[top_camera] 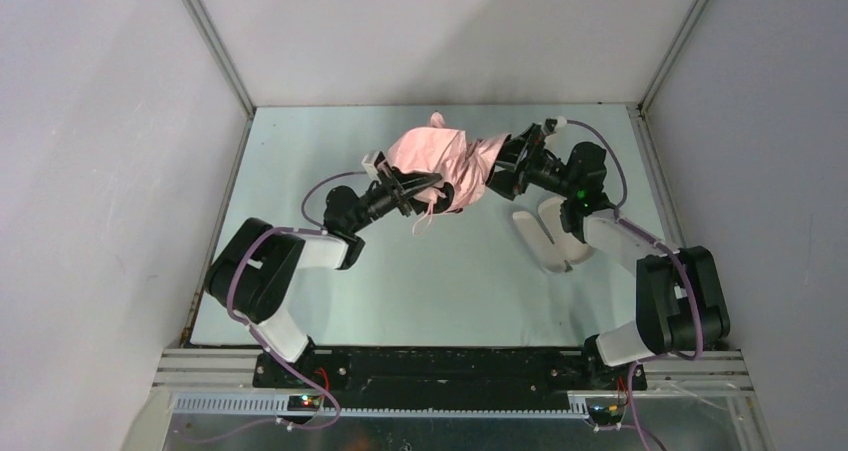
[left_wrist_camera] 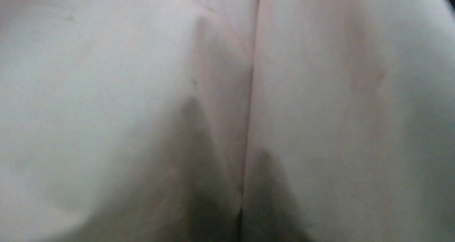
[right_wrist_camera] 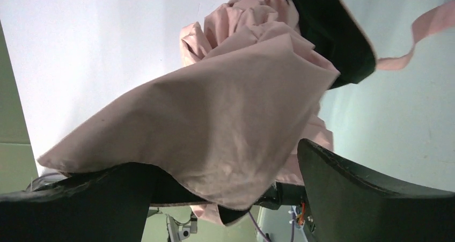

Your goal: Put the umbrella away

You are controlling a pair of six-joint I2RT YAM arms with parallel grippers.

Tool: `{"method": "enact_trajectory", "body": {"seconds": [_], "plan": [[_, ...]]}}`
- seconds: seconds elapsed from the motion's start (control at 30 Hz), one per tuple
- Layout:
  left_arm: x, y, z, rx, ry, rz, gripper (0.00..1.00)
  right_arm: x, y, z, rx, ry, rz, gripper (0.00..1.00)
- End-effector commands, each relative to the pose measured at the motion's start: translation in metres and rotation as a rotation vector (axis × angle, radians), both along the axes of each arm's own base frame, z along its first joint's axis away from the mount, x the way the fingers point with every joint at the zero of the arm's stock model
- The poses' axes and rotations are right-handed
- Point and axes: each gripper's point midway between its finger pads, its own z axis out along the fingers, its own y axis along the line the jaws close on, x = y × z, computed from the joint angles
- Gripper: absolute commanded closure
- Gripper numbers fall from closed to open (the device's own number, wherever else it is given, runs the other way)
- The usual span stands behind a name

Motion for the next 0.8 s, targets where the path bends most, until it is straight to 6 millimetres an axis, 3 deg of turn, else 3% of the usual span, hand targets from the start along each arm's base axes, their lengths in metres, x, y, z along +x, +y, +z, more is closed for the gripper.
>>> {"method": "enact_trajectory", "body": {"seconds": [0.0, 0.13, 0.33, 0.4, 0.5, 0.67, 0.77], "plan": [[-0.005, 0.014, 0.044, -0.083, -0.138, 0.032, 1.0, -0.009, -0.016, 0.004, -0.05, -0.023, 0.013, 0.01], [-0.002, 0.017, 0.047, -0.071, -0.147, 0.039, 1.0, -0.012, -0.035, -0.014, -0.126, 0.022, -0.009, 0.02], [0.002, 0.018, 0.058, -0.087, -0.159, 0.045, 1.0, -0.016, -0.048, -0.016, -0.148, -0.008, -0.016, 0.08], [0.005, 0.019, 0.062, -0.077, -0.17, 0.051, 1.0, -0.016, -0.06, -0.038, -0.206, 0.09, -0.063, 0.1], [0.007, 0.02, 0.067, -0.06, -0.182, 0.056, 1.0, -0.019, -0.069, -0.047, -0.25, 0.087, -0.078, 0.1], [0.012, 0.023, 0.07, -0.038, -0.191, 0.068, 1.0, -0.019, -0.09, -0.056, -0.333, 0.055, -0.148, 0.06], [0.014, 0.022, 0.069, -0.03, -0.193, 0.066, 1.0, -0.015, -0.101, -0.047, -0.289, 0.006, -0.179, 0.03]]}}
